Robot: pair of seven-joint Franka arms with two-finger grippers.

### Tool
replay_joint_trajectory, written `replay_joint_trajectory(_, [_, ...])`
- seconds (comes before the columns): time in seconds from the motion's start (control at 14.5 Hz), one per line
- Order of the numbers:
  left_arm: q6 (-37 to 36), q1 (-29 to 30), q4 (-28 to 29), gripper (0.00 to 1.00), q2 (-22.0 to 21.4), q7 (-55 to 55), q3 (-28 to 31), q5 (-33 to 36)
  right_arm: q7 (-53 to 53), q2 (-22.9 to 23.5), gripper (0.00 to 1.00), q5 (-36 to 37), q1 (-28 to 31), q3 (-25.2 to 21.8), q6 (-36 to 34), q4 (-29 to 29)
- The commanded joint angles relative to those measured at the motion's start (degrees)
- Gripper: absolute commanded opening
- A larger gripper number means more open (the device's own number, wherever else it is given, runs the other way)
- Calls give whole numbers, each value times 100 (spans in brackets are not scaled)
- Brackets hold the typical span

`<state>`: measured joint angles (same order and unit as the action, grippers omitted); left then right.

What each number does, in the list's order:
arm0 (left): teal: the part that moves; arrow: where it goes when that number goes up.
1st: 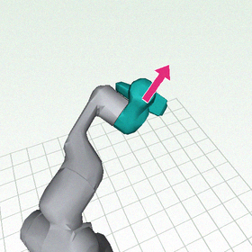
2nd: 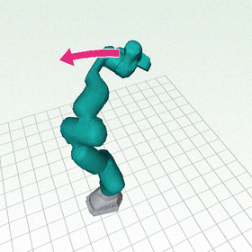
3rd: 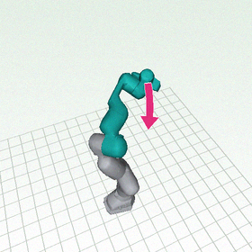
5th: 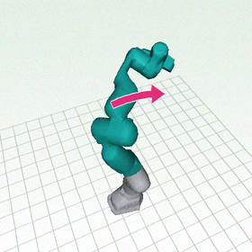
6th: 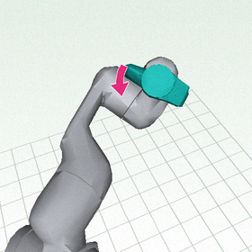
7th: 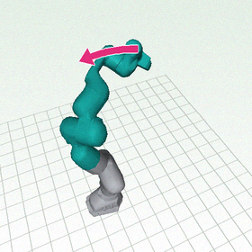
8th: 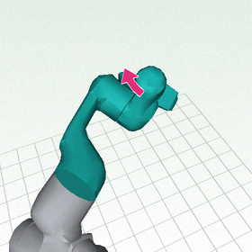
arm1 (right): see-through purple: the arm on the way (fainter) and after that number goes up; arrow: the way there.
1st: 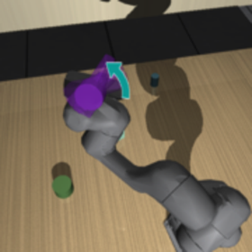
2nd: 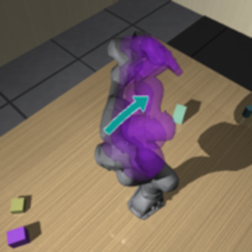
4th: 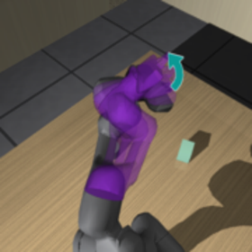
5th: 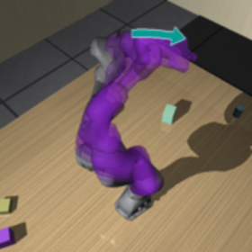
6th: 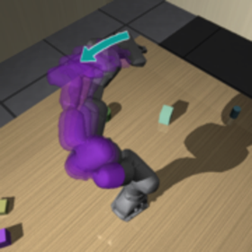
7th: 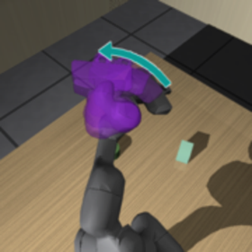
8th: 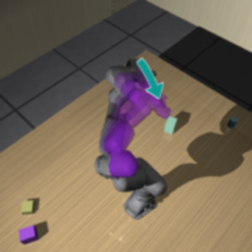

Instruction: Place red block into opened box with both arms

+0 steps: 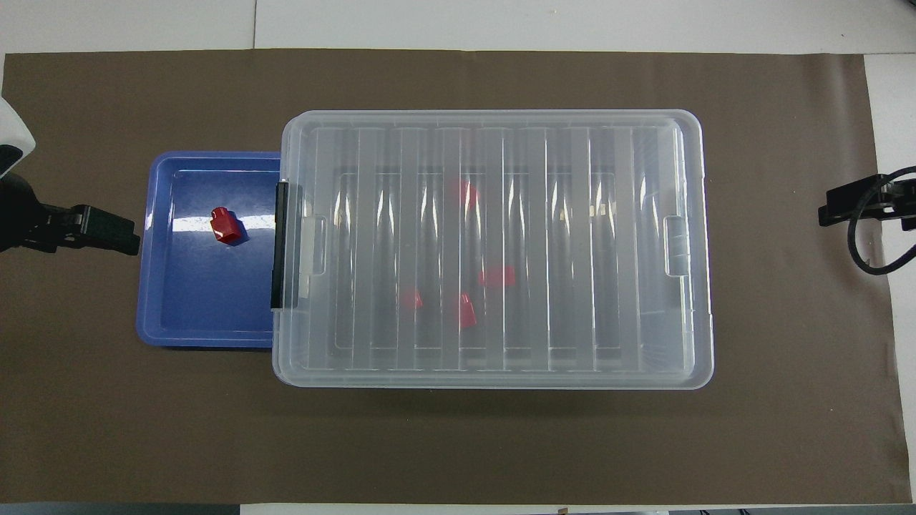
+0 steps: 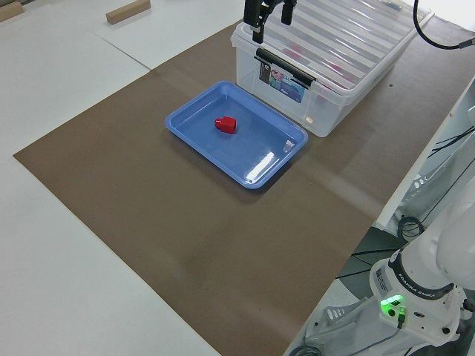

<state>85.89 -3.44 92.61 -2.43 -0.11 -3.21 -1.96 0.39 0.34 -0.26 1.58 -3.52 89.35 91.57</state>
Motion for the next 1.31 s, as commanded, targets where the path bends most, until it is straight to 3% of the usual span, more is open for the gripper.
replay_joint_trajectory(0.0, [7, 54, 29, 100, -29, -68, -13, -67, 110, 28, 100, 43, 9, 1, -40, -43])
replay_joint_trajectory(0.62, [7, 54, 29, 100, -29, -68, -13, -67, -195, -7, 100, -44, -78, 10, 161, 88])
replay_joint_trajectory(1.11, [7, 54, 29, 100, -29, -68, -13, -67, -1321, 19, 100, -80, -1044, 18, 1416, 957])
replay_joint_trajectory(1.24, [7, 54, 29, 100, -29, -68, -13, -67, -1358, 45, 100, -80, -1089, 10, 1786, 1291])
